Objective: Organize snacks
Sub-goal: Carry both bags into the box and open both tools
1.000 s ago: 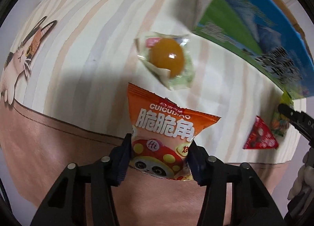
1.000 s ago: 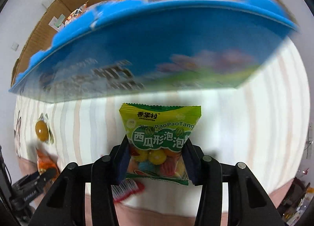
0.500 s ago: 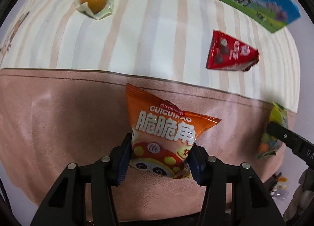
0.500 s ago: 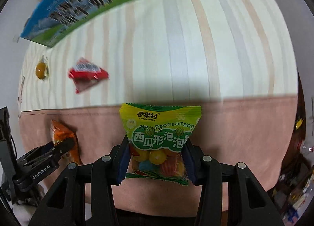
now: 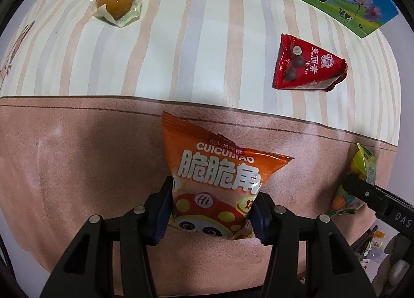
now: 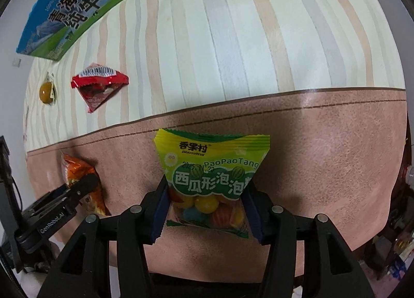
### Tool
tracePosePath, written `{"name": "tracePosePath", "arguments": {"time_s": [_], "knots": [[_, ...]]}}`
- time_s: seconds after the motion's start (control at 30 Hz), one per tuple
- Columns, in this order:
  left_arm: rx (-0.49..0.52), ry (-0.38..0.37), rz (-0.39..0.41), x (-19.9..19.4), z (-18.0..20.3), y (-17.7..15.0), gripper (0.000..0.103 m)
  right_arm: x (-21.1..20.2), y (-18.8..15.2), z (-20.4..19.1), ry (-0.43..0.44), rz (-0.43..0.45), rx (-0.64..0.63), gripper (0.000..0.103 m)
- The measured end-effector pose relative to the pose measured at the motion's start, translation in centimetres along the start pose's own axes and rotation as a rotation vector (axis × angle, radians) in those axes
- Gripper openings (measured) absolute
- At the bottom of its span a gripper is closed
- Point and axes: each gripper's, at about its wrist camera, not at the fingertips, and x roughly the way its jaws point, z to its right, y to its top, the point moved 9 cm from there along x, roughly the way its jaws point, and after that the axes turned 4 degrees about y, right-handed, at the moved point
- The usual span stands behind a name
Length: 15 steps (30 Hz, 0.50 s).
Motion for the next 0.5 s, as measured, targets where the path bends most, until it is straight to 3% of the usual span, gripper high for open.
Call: {"name": "tracePosePath", "arguments": {"time_s": [0.2, 0.5], "knots": [[0.005, -0.013, 0.008, 0.4, 1.6, 0.3, 0.048, 0.1, -0.2, -1.0, -0.003, 0.015, -0.021, 0.052], [0.024, -0.138, 0.095, -6.7, 4.2, 4.6, 0.048, -4.7, 2.5, -5.7, 0.133, 0.087, -0.057, 0.051]]}}
